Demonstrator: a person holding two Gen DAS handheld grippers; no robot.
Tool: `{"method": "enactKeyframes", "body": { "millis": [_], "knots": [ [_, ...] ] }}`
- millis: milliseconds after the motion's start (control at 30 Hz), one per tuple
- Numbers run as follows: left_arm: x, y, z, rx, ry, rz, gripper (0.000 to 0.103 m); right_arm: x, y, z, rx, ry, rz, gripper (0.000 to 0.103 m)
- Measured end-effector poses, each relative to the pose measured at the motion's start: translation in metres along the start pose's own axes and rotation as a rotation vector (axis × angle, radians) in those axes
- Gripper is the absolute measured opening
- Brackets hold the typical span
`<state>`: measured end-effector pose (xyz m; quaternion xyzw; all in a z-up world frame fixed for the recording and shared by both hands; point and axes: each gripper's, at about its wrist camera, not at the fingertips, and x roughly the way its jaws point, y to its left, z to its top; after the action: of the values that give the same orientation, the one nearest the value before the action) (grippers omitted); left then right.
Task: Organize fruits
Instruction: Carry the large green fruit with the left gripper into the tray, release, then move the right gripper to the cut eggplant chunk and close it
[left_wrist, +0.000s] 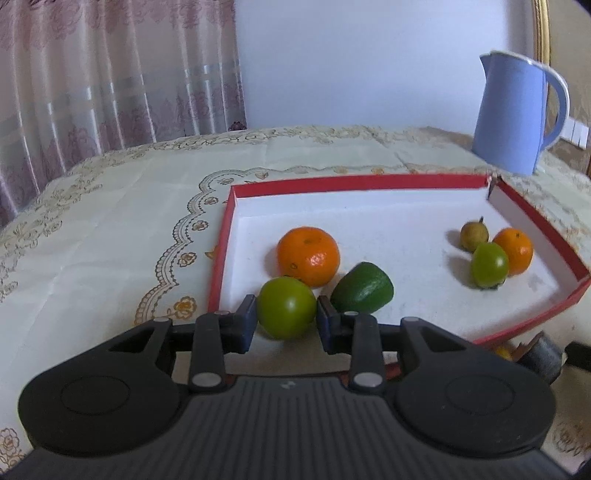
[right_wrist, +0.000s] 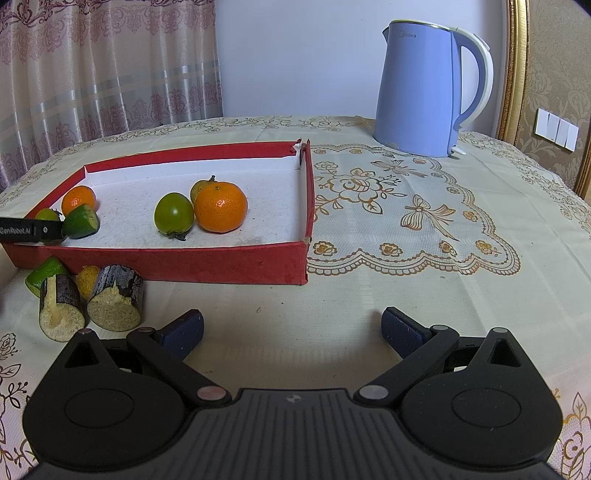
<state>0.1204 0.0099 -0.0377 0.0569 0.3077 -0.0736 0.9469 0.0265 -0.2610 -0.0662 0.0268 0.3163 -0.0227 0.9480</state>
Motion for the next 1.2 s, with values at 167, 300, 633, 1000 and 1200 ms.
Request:
{"method": "enactKeyframes", "body": {
  "millis": [167,300,633,1000,1200],
  "knots": [
    [-0.006,-0.003,-0.003,0.019,-0.027,-0.003,0.053,0.000,0.000,0.000,0.000,0.000,0.000,0.103],
    [-0.019,-0.003,-0.007,0.015,-0.075,0.004,0.069,0.000,0.000,0.000,0.000,0.000,0.000,0.103],
    [-0.075,0.005,-0.032,-0.032,-0.272,0.113,0.098,0.000,0.000,0.000,0.000,0.000,0.000,0.103],
    [-0.066,0.038,-0.055,-0.148,-0.075,-0.013,0.103,0.000,0.000,0.000,0.000,0.000,-0.001,0.103],
    [-0.058,0.036,-0.055,-0.137,-0.018,-0.003,0.103,0.000,0.000,0.000,0.002,-0.005,0.006,0.103]
  ]
}}
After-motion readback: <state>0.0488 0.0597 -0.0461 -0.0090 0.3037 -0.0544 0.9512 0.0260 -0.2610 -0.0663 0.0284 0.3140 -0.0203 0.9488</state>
